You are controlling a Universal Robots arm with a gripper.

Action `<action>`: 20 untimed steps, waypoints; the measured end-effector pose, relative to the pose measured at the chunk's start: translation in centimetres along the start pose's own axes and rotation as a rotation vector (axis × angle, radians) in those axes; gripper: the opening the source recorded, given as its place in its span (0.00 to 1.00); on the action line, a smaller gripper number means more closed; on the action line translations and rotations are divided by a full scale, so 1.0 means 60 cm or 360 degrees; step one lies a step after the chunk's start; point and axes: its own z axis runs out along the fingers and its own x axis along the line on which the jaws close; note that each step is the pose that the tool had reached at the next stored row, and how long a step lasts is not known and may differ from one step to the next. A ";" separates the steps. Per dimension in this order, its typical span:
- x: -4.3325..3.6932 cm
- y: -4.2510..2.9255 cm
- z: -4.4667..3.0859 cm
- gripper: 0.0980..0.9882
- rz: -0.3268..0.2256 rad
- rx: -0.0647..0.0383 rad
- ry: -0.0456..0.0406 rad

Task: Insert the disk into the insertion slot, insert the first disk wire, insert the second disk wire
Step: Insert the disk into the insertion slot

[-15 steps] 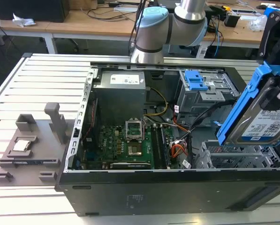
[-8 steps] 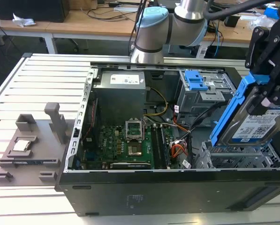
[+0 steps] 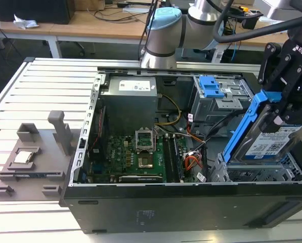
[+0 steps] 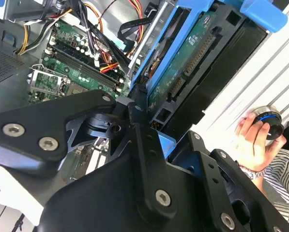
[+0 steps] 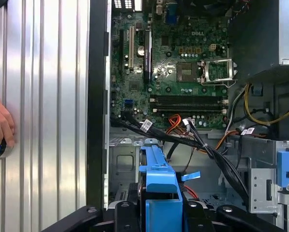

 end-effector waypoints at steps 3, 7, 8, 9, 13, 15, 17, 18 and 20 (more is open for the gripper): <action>0.000 0.000 0.007 0.30 -0.0001 0.0000 0.0000; 0.000 -0.001 0.020 0.30 -0.0001 0.0000 0.0000; 0.000 -0.001 0.023 0.30 -0.0001 0.0000 0.0000; 0.000 -0.001 0.028 0.30 -0.0002 0.0000 0.0000; 0.000 -0.002 0.039 0.30 -0.0002 0.0000 0.0000; 0.000 -0.002 0.043 0.30 -0.0002 0.0000 0.0000; 0.000 -0.002 0.048 0.30 -0.0002 0.0000 0.0000; 0.000 -0.002 0.050 0.30 -0.0002 0.0000 0.0000; 0.000 -0.002 0.053 0.30 -0.0002 0.0000 0.0000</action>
